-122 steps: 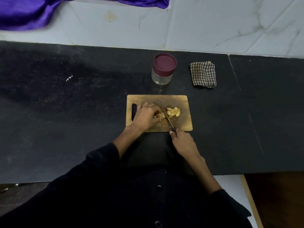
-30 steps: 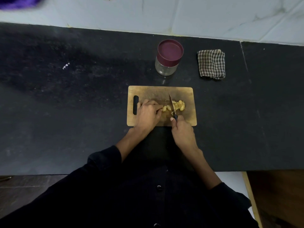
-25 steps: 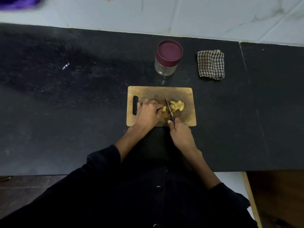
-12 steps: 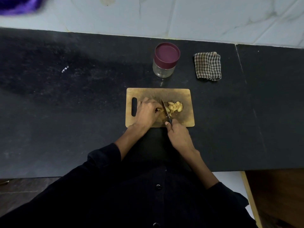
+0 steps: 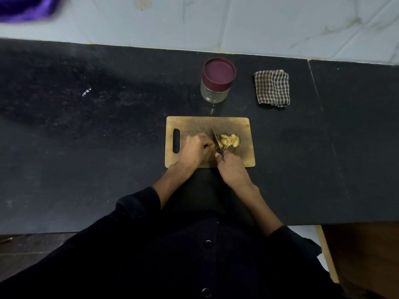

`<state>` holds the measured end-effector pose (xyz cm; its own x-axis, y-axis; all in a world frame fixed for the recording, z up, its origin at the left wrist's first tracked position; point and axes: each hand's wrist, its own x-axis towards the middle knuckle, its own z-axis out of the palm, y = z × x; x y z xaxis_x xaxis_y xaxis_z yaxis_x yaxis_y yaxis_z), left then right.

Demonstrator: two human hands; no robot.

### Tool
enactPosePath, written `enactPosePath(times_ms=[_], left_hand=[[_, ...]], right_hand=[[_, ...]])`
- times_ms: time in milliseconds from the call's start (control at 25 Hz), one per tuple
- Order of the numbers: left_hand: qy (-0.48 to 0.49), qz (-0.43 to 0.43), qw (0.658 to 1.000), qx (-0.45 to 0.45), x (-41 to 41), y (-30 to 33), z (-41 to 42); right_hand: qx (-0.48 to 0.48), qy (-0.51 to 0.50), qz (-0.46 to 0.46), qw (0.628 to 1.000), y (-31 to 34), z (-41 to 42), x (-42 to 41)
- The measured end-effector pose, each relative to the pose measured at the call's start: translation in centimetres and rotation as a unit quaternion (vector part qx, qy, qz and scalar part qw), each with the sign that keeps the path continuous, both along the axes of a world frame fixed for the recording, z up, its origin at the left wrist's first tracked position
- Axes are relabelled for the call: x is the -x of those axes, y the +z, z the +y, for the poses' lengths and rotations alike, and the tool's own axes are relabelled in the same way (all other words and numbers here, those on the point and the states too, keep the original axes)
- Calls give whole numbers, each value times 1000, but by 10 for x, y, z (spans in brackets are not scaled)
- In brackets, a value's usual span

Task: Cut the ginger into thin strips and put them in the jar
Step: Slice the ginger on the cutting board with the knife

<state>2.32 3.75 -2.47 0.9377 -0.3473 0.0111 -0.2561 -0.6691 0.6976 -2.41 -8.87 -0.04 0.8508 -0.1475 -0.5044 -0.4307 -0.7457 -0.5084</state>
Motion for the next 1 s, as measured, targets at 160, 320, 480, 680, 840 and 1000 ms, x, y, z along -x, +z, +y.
enactPosePath(times_ms=[160, 320, 480, 680, 840, 1000], left_hand=[[5, -2, 1000, 3, 0, 0, 1], [17, -1, 1000, 13, 2, -2, -1], [24, -12, 999, 30, 5, -1, 1], [22, -22, 999, 31, 7, -8, 2], [38, -17, 998, 55, 9, -6, 0], [69, 23, 994, 83, 9, -3, 0]], right_hand=[[-8, -9, 4, 1000, -1, 4, -1], [39, 10, 12, 999, -5, 5, 20], [65, 32, 13, 997, -5, -5, 43], [53, 0, -14, 998, 0, -8, 42], [33, -3, -27, 999, 1, -4, 31], [25, 4, -18, 1000, 2, 0, 22]])
